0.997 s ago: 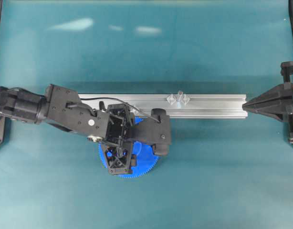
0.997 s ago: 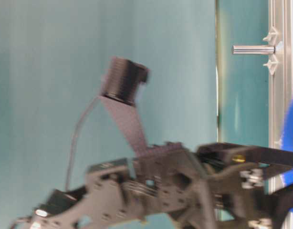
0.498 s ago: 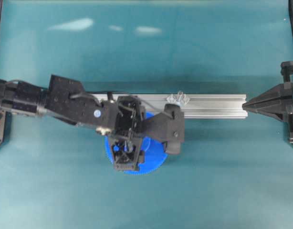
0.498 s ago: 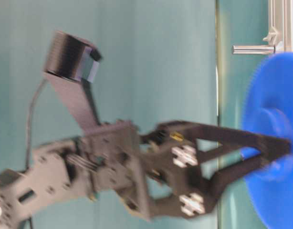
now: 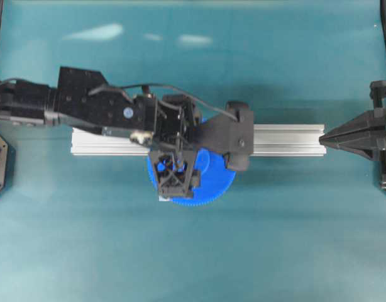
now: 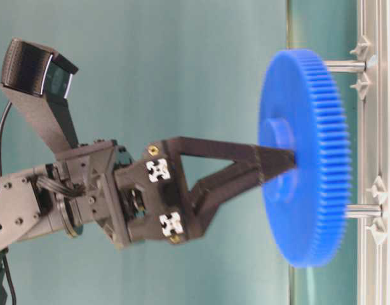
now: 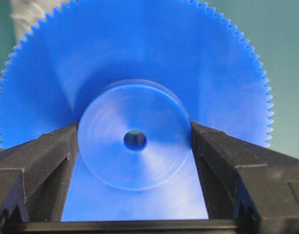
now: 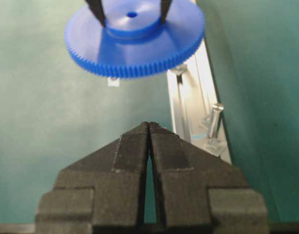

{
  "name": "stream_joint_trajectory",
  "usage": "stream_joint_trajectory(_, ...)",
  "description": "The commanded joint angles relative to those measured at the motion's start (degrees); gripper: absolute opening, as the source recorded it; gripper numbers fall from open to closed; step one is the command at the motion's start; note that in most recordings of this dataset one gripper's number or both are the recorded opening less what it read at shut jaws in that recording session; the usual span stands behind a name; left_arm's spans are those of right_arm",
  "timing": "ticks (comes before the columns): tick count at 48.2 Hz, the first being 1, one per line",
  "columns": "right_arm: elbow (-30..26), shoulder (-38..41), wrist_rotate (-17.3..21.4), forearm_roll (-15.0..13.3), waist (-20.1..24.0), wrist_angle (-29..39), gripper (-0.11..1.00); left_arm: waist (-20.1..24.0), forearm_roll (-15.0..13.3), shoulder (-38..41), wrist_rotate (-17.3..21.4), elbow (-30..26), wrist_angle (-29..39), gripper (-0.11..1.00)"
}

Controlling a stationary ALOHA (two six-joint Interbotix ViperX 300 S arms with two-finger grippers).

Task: Insert the large gear onto the shaft.
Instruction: 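Lift the blue gear off the table with the left gripper, then carry the gear over the rail and align its hole with the shaft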

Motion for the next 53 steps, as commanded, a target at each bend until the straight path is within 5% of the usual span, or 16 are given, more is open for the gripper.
stream_joint_trajectory(1, -0.6, 0.2, 0.5, 0.1, -0.2, -0.9, 0.08, 1.0, 0.1, -2.5, 0.9, -2.5, -0.2, 0.76)
stream_joint_trajectory(23, -0.3, -0.4, 0.4, -0.1, -0.9, -2.1, 0.08, 4.4, 0.1, 1.7, 6.9, -10.0, 1.1, 0.76)
stream_joint_trajectory(35, -0.3, -1.1, 0.4, -0.2, -1.2, -1.9, 0.08, 5.1, 0.1, 6.9, 11.6, -17.9, 8.1, 0.76)
stream_joint_trajectory(53, 0.0, -1.9, 0.4, -0.3, -1.2, -1.6, 0.08, 6.4, 0.0, 12.8, 12.7, -26.7, 9.3, 0.76)
